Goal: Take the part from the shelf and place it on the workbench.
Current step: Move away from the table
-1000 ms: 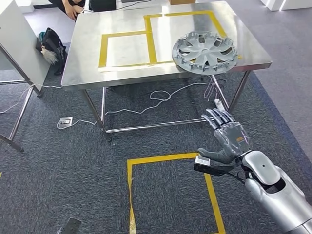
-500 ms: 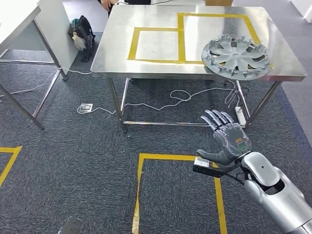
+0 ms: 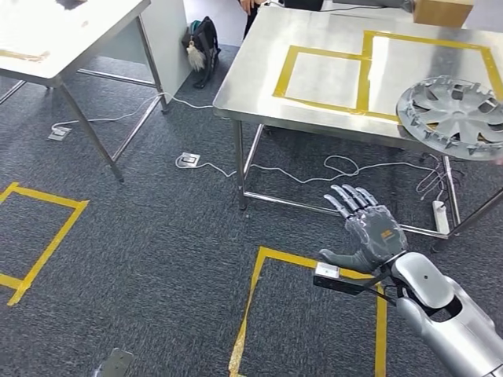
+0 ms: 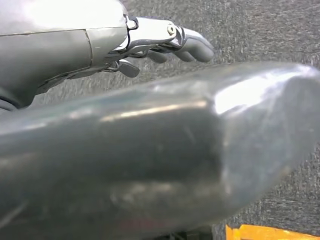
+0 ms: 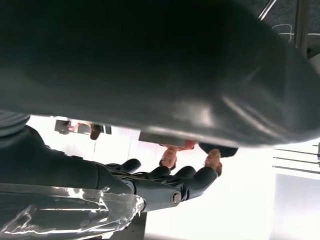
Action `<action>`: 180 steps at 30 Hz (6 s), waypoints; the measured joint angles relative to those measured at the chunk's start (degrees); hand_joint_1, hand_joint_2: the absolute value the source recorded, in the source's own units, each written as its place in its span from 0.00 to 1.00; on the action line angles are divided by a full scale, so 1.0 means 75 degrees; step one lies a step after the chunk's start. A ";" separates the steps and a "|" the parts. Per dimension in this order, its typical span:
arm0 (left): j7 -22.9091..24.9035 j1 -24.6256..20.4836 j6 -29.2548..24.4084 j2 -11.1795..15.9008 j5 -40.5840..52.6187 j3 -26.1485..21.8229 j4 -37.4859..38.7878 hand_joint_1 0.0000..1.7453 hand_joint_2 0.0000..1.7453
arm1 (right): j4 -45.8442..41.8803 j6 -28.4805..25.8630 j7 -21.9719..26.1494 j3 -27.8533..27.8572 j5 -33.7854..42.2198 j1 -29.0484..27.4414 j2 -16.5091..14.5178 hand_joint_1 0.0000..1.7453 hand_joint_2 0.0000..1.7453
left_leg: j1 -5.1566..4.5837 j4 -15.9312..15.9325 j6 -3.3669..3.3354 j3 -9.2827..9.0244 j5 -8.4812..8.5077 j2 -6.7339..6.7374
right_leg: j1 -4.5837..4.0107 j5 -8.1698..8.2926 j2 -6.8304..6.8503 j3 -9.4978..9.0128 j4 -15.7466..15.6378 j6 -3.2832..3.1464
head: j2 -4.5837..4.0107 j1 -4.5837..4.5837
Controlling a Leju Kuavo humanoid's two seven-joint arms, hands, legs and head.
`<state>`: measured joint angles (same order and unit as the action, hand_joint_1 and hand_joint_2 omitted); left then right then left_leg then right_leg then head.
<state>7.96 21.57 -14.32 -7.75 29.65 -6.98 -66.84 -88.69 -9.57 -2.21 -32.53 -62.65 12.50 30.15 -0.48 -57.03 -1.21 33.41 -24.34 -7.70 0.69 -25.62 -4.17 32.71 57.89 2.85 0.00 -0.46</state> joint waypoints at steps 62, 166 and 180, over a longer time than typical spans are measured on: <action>0.0203 0.0069 0.0077 0.0127 -0.0025 0.0222 -0.0043 0.00 0.00 | -0.0263 -0.0125 -0.0043 0.0192 -0.0283 -0.0450 0.0050 0.00 0.00 | 0.0066 0.0001 0.0130 0.0218 0.0147 -0.0080 | 0.0051 -0.0152 0.0078 -0.0088 0.0027 0.0021 | 0.0000 0.0025; 0.0346 0.0141 0.0686 -0.0065 0.0365 -0.0076 -0.0271 0.00 0.00 | -0.0461 -0.0126 -0.0102 0.0170 -0.0439 -0.0777 0.0005 0.00 0.00 | 0.0011 -0.0676 0.0295 0.0401 -0.0154 0.1318 | -0.0041 -0.0268 0.1221 -0.0138 0.0100 -0.0224 | 0.0000 0.0050; 0.0346 0.0149 0.0689 -0.0098 0.0362 -0.0130 -0.0291 0.00 0.00 | -0.0459 -0.0131 -0.0102 0.0171 -0.0436 -0.0781 0.0002 0.00 0.00 | 0.0044 0.0056 0.0017 0.0016 0.0038 0.0416 | -0.0008 -0.0604 0.0442 0.0511 0.1346 0.0081 | 0.0000 -0.0063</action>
<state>10.56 22.69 -9.15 -8.49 32.37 -7.96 -69.02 -92.13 -10.56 -2.97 -31.25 -65.92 6.64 30.16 -0.16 -56.60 -1.08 33.53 -24.06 -4.58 0.63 -30.15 -0.85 36.54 67.98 3.46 0.00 -0.93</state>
